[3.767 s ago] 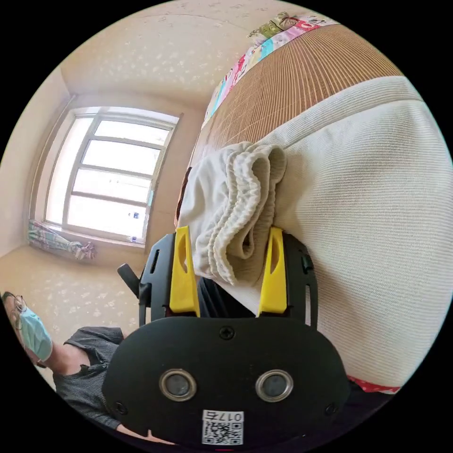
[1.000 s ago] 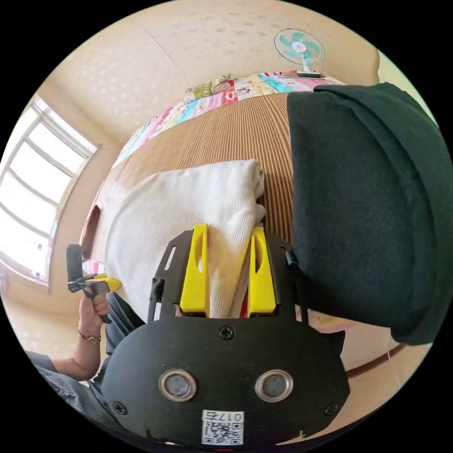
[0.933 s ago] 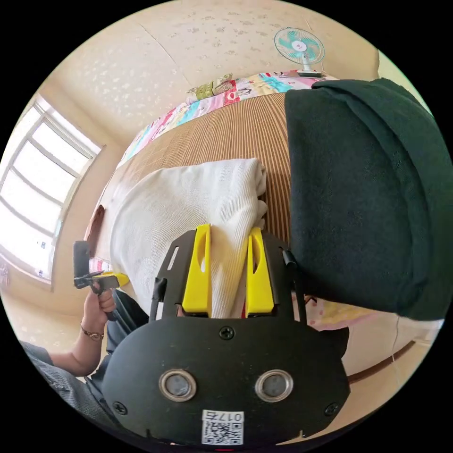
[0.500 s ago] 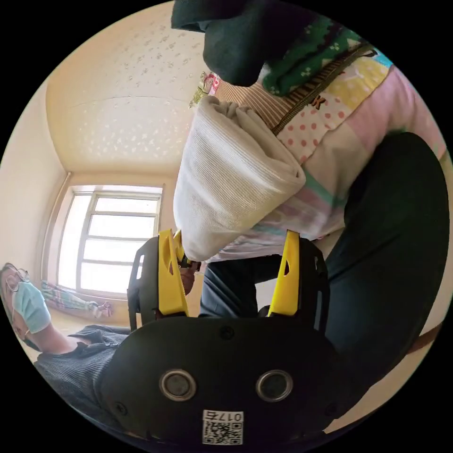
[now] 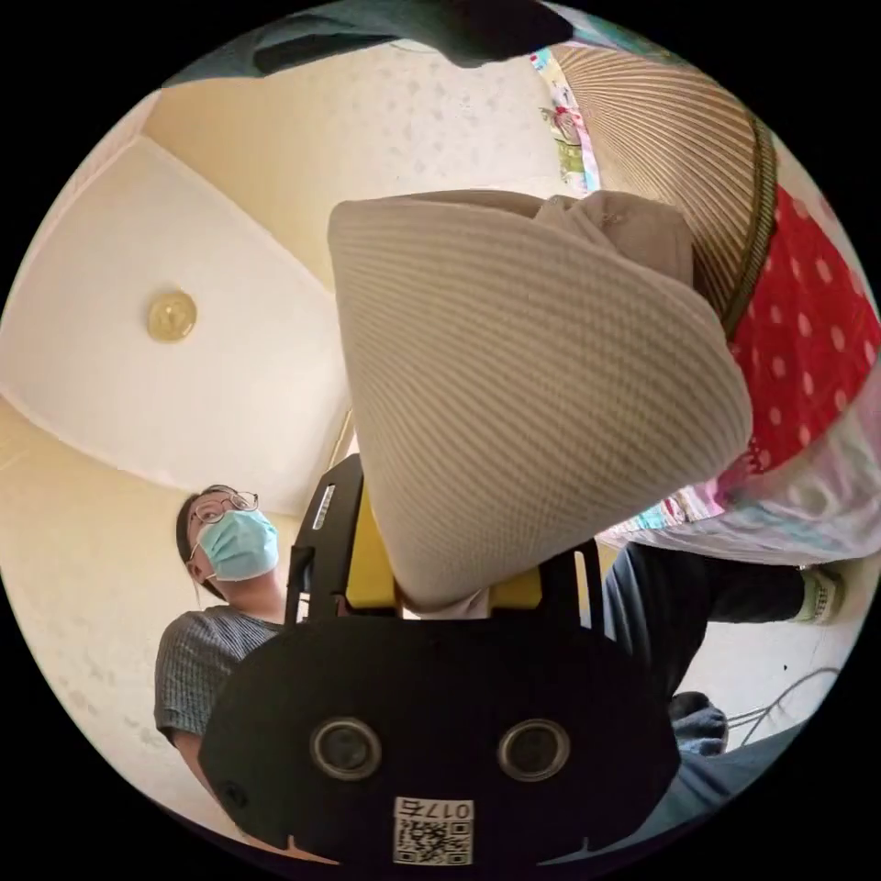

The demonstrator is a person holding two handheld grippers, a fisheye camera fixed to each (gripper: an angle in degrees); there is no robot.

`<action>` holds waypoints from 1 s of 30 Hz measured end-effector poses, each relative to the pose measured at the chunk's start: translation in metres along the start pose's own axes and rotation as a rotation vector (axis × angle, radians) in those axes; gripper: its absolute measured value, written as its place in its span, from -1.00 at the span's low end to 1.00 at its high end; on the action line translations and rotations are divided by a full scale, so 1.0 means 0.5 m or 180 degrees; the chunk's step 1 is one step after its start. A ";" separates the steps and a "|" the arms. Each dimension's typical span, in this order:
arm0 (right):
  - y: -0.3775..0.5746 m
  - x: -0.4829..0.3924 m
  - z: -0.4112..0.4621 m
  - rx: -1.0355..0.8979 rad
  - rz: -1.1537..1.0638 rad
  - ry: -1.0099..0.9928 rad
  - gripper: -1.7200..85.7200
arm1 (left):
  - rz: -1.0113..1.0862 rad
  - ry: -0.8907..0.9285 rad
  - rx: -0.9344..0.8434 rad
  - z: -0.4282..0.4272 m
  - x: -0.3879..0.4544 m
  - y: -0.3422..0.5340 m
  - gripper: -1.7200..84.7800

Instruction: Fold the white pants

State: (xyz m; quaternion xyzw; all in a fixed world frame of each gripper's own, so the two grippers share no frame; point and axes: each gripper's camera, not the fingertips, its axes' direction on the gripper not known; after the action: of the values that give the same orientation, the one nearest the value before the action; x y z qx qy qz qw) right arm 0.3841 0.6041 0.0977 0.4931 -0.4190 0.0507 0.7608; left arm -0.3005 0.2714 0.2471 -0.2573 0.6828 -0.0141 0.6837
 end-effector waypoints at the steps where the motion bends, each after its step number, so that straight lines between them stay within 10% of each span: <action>1: -0.009 -0.022 0.005 -0.0040 -0.0121 -0.0040 -0.65 | 0.0297 -0.0002 0.0005 0.002 0.051 0.008 -0.77; 12: -0.326 -0.600 -0.044 0.0118 -0.2632 0.0454 -0.66 | 0.1086 -0.0154 -0.0098 0.032 0.208 0.038 -0.72; 16: -0.420 -0.678 -0.187 0.0614 -0.2328 0.1014 -0.65 | 0.0792 -0.0128 -0.0022 0.033 0.161 0.043 -0.72; 22: -0.367 -0.570 -0.548 0.1992 0.0027 0.3233 -0.67 | 0.0433 -0.0075 0.0126 0.024 0.082 0.018 -0.74; 30: -0.039 -0.512 -0.484 0.2911 -0.0992 0.2984 -0.87 | 0.0285 -0.0551 0.0415 -0.050 0.014 -0.045 -0.75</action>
State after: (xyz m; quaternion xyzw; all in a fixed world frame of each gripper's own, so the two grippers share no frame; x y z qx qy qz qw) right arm 0.3708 0.8722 -0.1314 0.7462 0.0953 0.3214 0.5752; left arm -0.3162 0.2408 0.2504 -0.1818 0.6296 -0.0056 0.7553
